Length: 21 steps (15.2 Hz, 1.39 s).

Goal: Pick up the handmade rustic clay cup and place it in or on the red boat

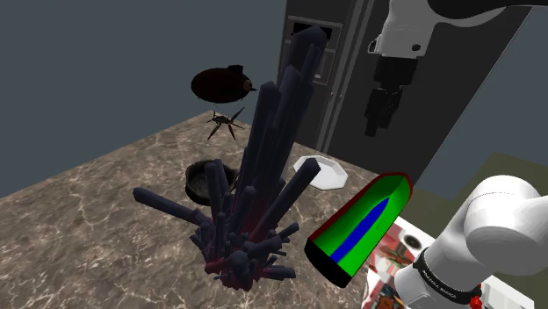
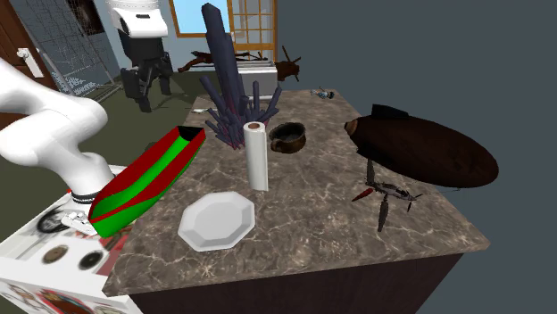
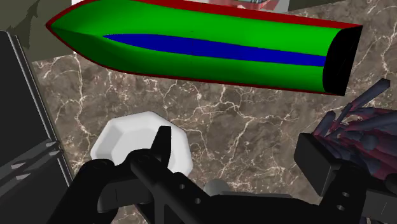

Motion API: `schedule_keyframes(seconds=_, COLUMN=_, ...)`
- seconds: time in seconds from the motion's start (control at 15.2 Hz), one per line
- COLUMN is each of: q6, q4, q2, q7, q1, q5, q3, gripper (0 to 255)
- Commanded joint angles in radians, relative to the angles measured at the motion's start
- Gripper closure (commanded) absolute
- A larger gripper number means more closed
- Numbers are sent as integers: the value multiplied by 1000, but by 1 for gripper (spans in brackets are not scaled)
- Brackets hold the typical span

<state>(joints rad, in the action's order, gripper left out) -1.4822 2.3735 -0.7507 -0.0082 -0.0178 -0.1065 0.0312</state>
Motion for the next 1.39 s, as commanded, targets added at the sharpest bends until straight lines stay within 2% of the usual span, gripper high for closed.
schedule_keyframes(seconds=0.0, q6=0, q4=0, q2=0, q7=0, q1=0, q5=0, q3=0, gripper=0)
schedule_keyframes(seconds=0.66, q6=-295, q4=-37, q2=289, q7=84, q1=-36, q5=-66, q3=108, gripper=0)
schedule_keyframes(seconds=1.32, q6=-517, q4=-208, q2=639, q7=181, q1=-62, q5=-51, q3=195, gripper=0)
